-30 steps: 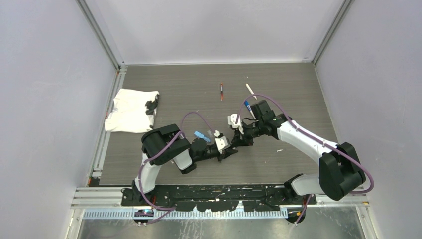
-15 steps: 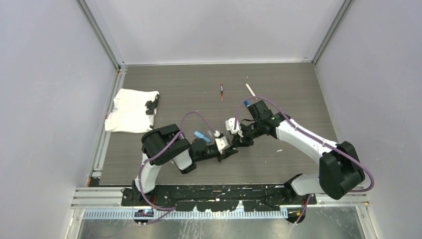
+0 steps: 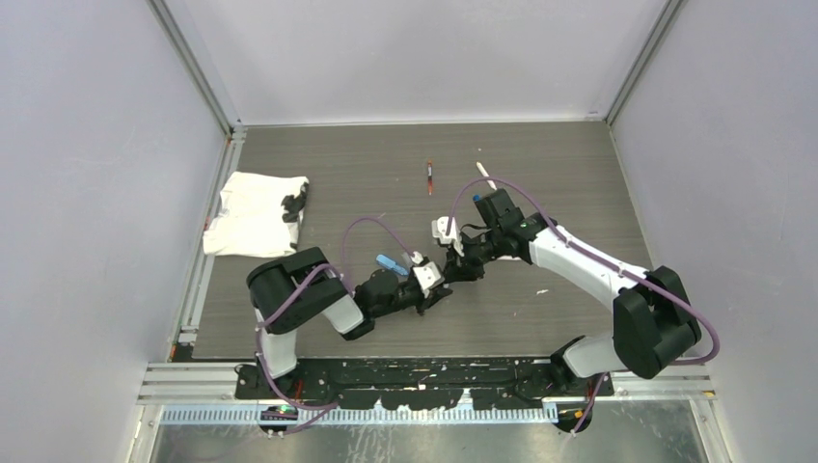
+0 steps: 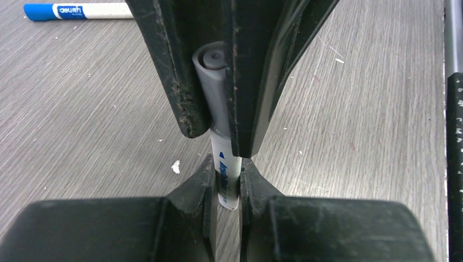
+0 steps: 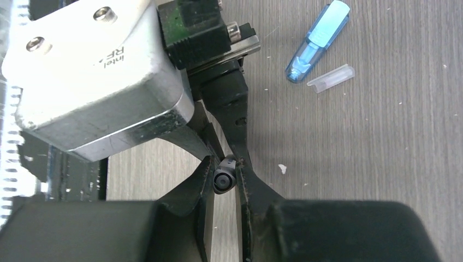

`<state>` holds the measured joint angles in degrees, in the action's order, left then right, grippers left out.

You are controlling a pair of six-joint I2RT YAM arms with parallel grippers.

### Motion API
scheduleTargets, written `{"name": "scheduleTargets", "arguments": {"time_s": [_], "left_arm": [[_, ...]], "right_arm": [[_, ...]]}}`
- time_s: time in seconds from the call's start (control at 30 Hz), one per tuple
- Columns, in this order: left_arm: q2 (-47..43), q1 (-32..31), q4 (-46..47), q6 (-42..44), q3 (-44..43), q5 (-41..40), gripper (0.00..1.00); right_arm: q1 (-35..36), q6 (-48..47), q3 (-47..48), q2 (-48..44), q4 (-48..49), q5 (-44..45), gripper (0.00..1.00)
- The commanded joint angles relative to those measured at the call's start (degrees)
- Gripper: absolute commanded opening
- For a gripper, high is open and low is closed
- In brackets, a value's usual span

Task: Insert the pens into the pen caps
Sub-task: Press the pen cap onto the pen.

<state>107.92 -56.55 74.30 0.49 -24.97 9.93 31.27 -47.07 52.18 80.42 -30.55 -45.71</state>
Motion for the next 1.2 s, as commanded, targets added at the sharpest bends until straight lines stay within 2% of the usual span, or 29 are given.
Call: {"name": "scheduleTargets", "arguments": {"time_s": [0.0, 0.1, 0.23, 0.33, 0.4, 0.47, 0.5, 0.53, 0.6, 0.7, 0.77, 0.87, 0.97, 1.17], "left_arm": [[-5.87, 0.96, 7.70, -1.79, -1.49, 1.30, 0.00], [-8.56, 1.24, 7.69, -3.33, -1.20, 6.62, 0.00], [-14.49, 3.75, 7.70, -7.91, -0.69, 15.72, 0.01], [-17.54, 5.20, 7.70, -11.23, -1.07, 20.40, 0.01], [-19.16, 5.23, 7.70, -11.22, -0.58, 16.78, 0.00], [-20.56, 5.06, 7.70, -11.09, 0.76, 7.30, 0.00], [-21.24, 4.63, 7.70, -10.02, 1.49, 0.72, 0.01], [-21.78, 3.94, 7.70, -8.90, 2.02, -2.83, 0.01], [-21.89, 3.49, 7.70, -7.86, 1.93, -4.87, 0.01], [-20.99, 3.47, 7.70, -7.04, 1.34, -2.41, 0.01], [-20.30, 3.51, 7.70, -6.22, 1.68, -1.06, 0.01], [-18.42, 3.47, 7.18, -6.48, 2.14, 1.81, 0.00], [-15.88, 3.48, 7.05, -8.43, 1.54, 4.96, 0.01], [-13.39, 3.50, 7.66, -11.86, 2.07, 5.90, 0.00]], "right_arm": [[-0.55, 5.93, -1.04, -0.33, -6.12, -3.51, 0.01], [-0.58, 0.03, -0.41, -1.00, -11.09, -8.48, 0.01], [-0.52, -16.56, 2.02, -0.15, -25.30, -13.62, 0.01], [-0.32, -18.51, 2.53, -1.10, -26.95, -14.02, 0.01], [-0.24, -7.53, 0.69, -3.27, -17.25, -9.89, 0.01], [-0.09, 11.11, -3.39, -6.78, -0.15, -3.54, 0.01], [-0.14, 15.78, -3.36, -7.02, 1.71, -2.26, 0.01], [-0.08, 18.12, -2.04, -6.11, 1.32, -2.58, 0.01], [-0.08, 20.86, -0.50, -3.60, -0.25, -5.86, 0.01], [-0.09, 18.96, 1.64, -0.67, -4.57, -12.05, 0.01], [-0.21, 17.40, 2.93, -0.53, -6.17, -13.05, 0.03], [-0.25, 16.02, 3.98, -2.07, -6.90, -13.12, 0.11], [-0.82, 15.56, 4.97, -3.66, -6.92, -13.49, 0.31], [-3.78, 10.93, 6.94, -6.65, -11.34, -17.69, 0.68]]}}
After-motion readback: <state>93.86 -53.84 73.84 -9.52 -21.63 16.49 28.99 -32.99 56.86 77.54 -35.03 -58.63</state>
